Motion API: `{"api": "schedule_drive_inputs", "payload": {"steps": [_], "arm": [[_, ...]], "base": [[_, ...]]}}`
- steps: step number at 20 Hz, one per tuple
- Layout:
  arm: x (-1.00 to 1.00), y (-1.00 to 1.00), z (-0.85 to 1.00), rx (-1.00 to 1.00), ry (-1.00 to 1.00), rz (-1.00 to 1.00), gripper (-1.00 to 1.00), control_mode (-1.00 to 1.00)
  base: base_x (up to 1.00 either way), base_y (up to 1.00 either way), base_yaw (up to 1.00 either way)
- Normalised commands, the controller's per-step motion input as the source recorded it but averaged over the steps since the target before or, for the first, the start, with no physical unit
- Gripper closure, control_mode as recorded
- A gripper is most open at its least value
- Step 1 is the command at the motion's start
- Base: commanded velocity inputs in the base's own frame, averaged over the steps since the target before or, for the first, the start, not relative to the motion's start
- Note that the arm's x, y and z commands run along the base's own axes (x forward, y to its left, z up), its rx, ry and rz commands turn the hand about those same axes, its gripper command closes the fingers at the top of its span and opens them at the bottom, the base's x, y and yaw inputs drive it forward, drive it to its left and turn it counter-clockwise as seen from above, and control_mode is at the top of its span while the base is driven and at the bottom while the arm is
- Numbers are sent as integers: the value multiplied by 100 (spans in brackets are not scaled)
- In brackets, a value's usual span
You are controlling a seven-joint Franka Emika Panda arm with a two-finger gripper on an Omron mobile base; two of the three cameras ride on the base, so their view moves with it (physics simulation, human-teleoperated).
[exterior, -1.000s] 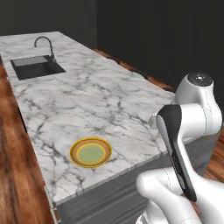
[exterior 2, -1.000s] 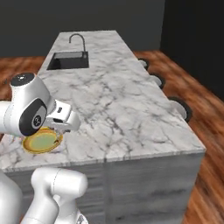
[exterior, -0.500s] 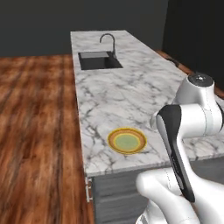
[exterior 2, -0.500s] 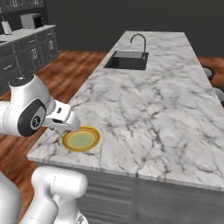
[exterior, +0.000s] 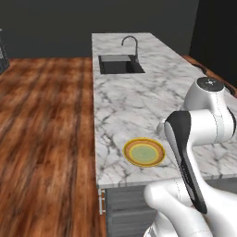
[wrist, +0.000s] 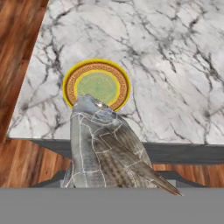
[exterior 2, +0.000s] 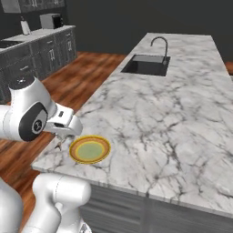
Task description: Take the fish from the oven and place it on the plate on the counter.
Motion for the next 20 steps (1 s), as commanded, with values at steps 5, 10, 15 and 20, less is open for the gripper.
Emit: {"api": "schedule_drive_inputs", "payload": {"steps": [5,10,15,20], "arm": [[0,0,0,0,0,0,100,100],[0,0,0,0,0,0,100,100],[16,0,0,0,0,-2,100,-100],[46,10,-2,-1,0,0,100,-100]], "base": [[27,2,-1],[5,3,-7],[5,1,-2],[0,0,0]]}}
